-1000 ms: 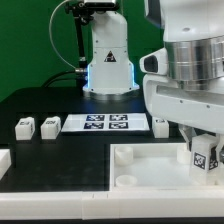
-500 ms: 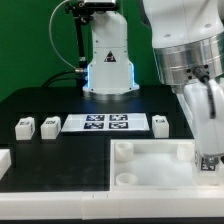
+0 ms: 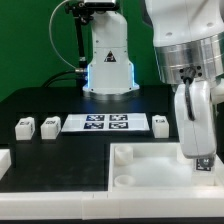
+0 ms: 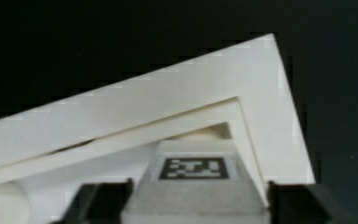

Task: Assemble one leg

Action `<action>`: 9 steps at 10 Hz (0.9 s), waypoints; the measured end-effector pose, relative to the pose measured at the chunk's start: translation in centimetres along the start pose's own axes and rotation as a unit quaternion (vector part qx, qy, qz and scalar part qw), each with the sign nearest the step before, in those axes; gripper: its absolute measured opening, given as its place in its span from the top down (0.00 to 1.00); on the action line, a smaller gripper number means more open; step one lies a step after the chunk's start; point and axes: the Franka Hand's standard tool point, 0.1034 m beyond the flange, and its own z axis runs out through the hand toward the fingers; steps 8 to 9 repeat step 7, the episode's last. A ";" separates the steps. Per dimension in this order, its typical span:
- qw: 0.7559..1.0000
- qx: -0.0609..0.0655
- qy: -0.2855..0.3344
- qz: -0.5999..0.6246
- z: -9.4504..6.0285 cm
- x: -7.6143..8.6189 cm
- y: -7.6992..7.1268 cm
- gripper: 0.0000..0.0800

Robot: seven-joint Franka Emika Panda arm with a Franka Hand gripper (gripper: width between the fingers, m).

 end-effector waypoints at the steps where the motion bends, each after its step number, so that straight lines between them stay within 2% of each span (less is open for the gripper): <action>1: 1.000 0.000 0.000 0.000 0.0 0.0 0.0 0.42; 2: 1.000 0.000 0.000 0.000 0.0 0.0 0.0 0.23; 4: 1.000 -0.004 -0.001 -0.009 0.0 -1.0 0.8 0.19; 6: 1.000 0.001 -0.009 -0.022 -2.0 -2.6 0.9 0.19; 7: 1.000 0.004 -0.012 -0.027 -2.6 -2.8 0.7 0.19; 9: 1.000 0.004 -0.012 -0.027 -2.6 -2.8 0.7 0.19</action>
Offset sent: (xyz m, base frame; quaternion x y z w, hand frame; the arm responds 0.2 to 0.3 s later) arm -0.0236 0.0180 0.0017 -0.0198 0.0100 -0.0318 0.9992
